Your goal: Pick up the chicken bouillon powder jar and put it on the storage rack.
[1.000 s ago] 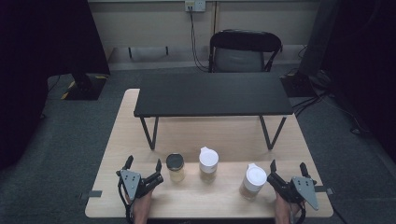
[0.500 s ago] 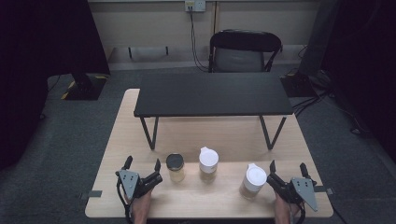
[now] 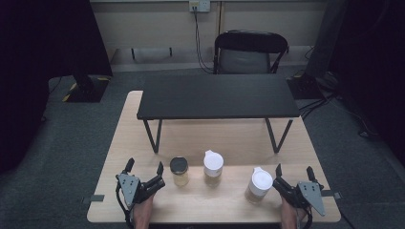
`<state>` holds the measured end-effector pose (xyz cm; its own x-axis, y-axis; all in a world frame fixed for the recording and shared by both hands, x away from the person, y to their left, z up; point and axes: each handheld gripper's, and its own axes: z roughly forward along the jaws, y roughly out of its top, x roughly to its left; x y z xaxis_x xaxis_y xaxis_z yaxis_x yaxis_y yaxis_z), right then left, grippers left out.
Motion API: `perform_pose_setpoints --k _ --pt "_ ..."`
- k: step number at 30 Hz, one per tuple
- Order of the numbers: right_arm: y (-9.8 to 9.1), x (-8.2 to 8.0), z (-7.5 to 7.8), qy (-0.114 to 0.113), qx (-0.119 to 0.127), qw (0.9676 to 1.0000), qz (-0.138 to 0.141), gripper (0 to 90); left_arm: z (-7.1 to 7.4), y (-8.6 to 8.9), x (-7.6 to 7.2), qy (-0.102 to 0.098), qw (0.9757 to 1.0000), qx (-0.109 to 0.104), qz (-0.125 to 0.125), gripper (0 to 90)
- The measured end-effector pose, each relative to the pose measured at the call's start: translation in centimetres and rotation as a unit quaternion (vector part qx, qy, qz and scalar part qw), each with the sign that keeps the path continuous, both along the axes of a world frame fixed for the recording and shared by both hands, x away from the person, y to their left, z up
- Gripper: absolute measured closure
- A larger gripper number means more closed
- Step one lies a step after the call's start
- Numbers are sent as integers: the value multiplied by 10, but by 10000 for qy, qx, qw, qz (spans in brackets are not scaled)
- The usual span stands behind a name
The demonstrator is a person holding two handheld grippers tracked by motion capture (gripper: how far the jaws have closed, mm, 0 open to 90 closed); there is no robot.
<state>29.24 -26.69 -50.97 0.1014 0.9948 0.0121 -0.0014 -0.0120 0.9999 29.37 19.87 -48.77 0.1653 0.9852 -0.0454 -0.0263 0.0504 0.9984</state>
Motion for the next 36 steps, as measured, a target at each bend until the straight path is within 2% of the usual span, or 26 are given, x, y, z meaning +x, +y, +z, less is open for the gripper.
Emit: perform_pose_setpoints --k 11,22,24,25,36 --pt "0 0 0 -7 1 10000 35 8 11 -6 -3 -1 9998 -11 -218 4" --pt "0 -1 0 -24 -38 10000 64 7 15 -15 -5 -14 9996 -42 -283 5" --pt "0 -1 0 -16 -32 10000 58 7 16 -16 -6 -32 9995 -42 -323 5" --pt "0 0 0 -12 -28 10000 58 8 18 -18 -6 -37 9993 41 -367 5" --pt "0 -1 0 -33 -44 10000 48 7 18 -23 -5 33 9978 49 -653 6"
